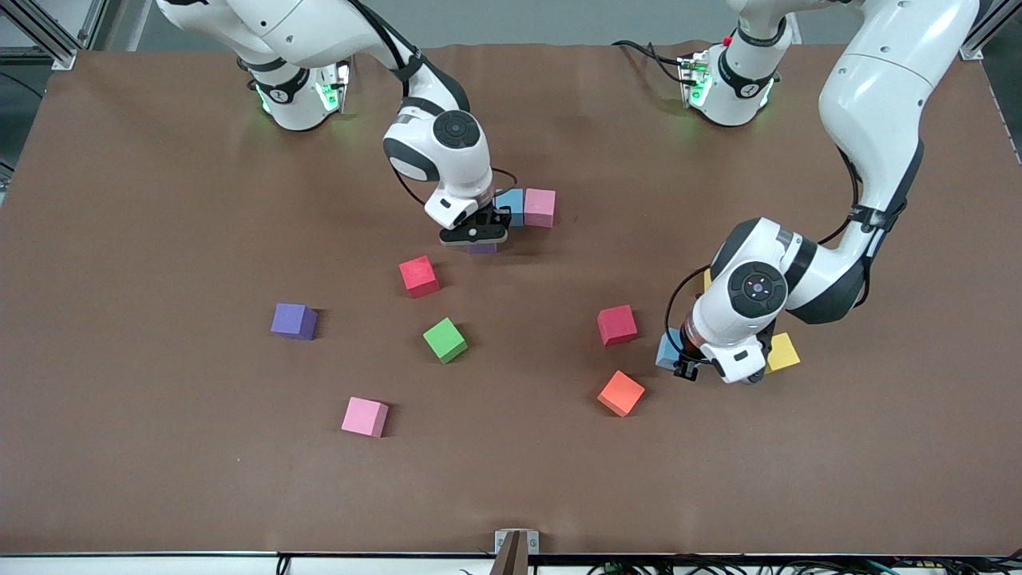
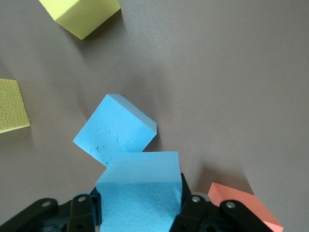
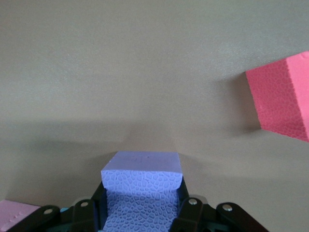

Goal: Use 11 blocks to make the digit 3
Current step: 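Lower the purple cube beside the pink cube and open the right gripper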

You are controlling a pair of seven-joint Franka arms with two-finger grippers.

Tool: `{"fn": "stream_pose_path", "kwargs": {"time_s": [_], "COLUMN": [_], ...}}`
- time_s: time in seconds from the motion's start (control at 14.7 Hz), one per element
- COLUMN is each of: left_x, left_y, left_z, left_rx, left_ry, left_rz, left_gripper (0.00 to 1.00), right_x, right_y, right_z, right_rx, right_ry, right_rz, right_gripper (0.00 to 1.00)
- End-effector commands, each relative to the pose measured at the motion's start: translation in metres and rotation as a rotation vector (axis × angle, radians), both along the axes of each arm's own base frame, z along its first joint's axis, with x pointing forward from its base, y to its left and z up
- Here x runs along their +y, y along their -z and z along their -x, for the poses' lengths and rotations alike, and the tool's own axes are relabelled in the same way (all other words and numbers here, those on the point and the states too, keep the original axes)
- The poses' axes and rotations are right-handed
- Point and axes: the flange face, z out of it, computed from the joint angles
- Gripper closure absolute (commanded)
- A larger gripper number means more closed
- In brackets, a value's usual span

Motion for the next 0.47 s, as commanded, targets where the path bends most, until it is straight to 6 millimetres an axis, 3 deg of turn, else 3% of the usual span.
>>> {"fn": "stream_pose_path", "kwargs": {"time_s": [0.0, 0.41], "left_x": [-0.0042, -0.0052], "left_y": [0.0062, 0.0079], "left_z": [0.0000, 0.0011], "left_rx": [0.011, 0.016], "left_ry": [0.017, 0.016], "left_rz": [-0.006, -0.006], "left_gripper": [0.74, 0.74], "right_x": [0.0014, 0.0012], "right_y": [0.0016, 0.0010], "right_z": [0.0040, 0.0029], "right_rx": [-0.019, -0.020], "right_ry": [0.003, 0.003], "right_rz": [-0.002, -0.003], "right_gripper": [0.98, 0.95]}}
